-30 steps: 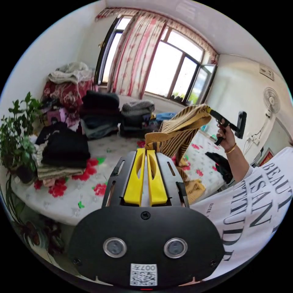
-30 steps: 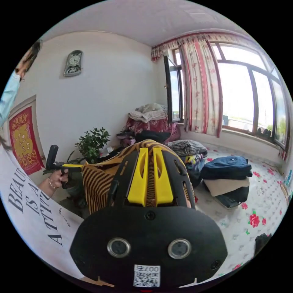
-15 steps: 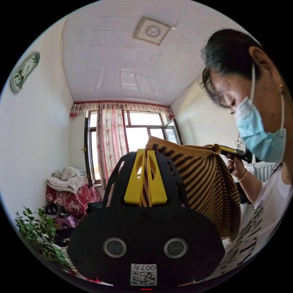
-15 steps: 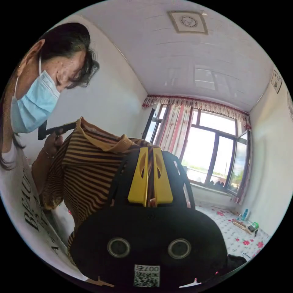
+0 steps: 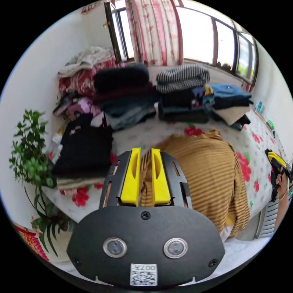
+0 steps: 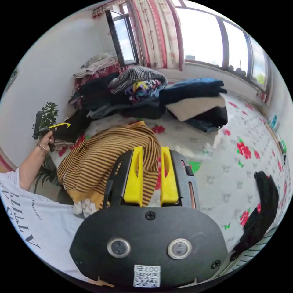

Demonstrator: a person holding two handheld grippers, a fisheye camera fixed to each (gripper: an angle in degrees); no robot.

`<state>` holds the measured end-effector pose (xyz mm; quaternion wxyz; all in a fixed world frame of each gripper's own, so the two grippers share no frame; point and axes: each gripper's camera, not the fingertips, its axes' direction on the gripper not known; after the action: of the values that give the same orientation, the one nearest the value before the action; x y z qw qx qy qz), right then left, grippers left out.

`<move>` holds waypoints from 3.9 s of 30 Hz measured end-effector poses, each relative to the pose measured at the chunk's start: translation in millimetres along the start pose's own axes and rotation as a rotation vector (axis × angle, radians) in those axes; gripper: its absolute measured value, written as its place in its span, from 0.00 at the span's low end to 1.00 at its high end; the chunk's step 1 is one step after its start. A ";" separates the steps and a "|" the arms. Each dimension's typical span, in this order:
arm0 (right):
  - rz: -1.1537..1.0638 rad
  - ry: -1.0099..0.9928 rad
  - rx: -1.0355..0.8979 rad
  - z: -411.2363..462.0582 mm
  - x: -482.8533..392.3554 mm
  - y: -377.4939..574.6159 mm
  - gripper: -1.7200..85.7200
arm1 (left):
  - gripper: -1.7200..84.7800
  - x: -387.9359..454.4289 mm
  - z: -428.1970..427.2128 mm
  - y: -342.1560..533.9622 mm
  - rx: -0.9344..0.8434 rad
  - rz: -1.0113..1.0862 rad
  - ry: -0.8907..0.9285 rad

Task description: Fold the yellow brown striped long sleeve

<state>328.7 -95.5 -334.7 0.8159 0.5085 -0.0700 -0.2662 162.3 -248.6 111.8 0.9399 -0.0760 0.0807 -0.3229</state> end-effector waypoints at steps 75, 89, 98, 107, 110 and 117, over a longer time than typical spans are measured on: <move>0.114 0.322 -0.464 88.4 164.1 94.8 0.07 | 0.10 -60.7 24.2 58.1 -0.387 -0.251 0.077; 0.493 0.326 -0.094 -43.8 167.3 179.4 0.10 | 0.15 -144.9 -40.4 120.1 -0.295 -0.417 0.105; 0.071 -0.100 -0.181 49.6 -58.6 197.3 0.09 | 0.06 -181.8 -94.0 101.1 -0.323 -0.132 0.148; -0.175 -0.158 -0.163 31.2 -125.1 182.3 0.09 | 0.01 -380.7 -231.5 48.3 0.112 -0.420 0.960; -0.149 -0.263 -0.112 23.8 -125.9 177.7 0.09 | 0.01 -421.6 -288.9 25.8 0.389 -0.457 1.160; -0.129 -0.348 -0.109 27.7 -117.4 174.2 0.09 | 0.01 -473.1 -283.9 23.4 0.686 -0.854 1.283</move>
<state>281.6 1.4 -152.2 0.7990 0.4135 -0.1626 -0.4051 -249.1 36.9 -121.1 0.4801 0.3878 0.4610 -0.6376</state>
